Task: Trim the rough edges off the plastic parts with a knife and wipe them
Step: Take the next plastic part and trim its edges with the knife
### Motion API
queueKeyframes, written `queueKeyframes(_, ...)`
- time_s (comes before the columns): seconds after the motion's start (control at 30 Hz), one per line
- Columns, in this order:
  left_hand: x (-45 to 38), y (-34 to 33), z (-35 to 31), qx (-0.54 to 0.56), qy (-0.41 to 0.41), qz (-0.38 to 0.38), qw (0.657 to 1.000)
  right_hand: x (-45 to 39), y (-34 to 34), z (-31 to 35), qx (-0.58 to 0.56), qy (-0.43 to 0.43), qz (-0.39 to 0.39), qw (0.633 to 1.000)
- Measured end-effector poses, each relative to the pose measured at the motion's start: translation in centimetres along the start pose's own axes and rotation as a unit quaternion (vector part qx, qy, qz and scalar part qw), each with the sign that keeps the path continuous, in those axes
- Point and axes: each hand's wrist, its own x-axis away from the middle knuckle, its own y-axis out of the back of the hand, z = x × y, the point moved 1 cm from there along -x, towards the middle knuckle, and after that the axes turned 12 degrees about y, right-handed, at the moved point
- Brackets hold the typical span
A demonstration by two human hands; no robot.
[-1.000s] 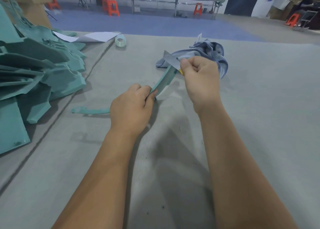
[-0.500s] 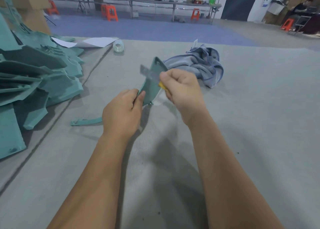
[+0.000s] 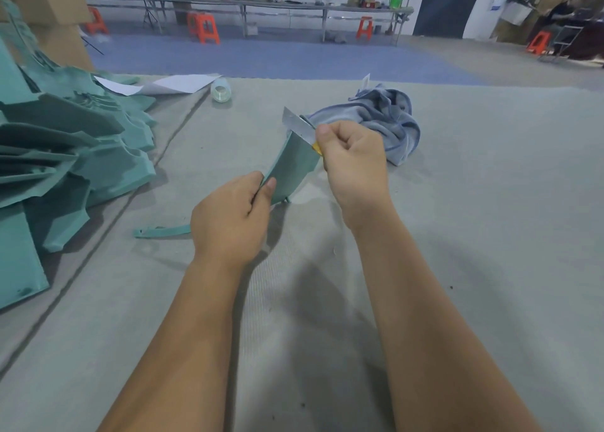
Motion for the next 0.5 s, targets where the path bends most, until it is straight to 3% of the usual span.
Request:
queueKeyframes(0.17, -0.1, -0.1, 0.4, 0.03, 0.012, 0.001, 0.999, 0.6, -0.2, 0.4, -0.098, 0.012, 0.047, 0.994)
queueKeyframes(0.33, 0.0, -0.1, 0.4, 0.039, 0.019, -0.008, 0.999, 1.3, -0.8, 0.1, -0.01, 0.025, 0.158, 0.987)
queueKeyframes(0.5, 0.2, -0.1, 0.5, 0.045, 0.012, -0.005, 0.999, -0.1, 0.3, -0.3, 0.021, 0.032, 0.056, 0.998)
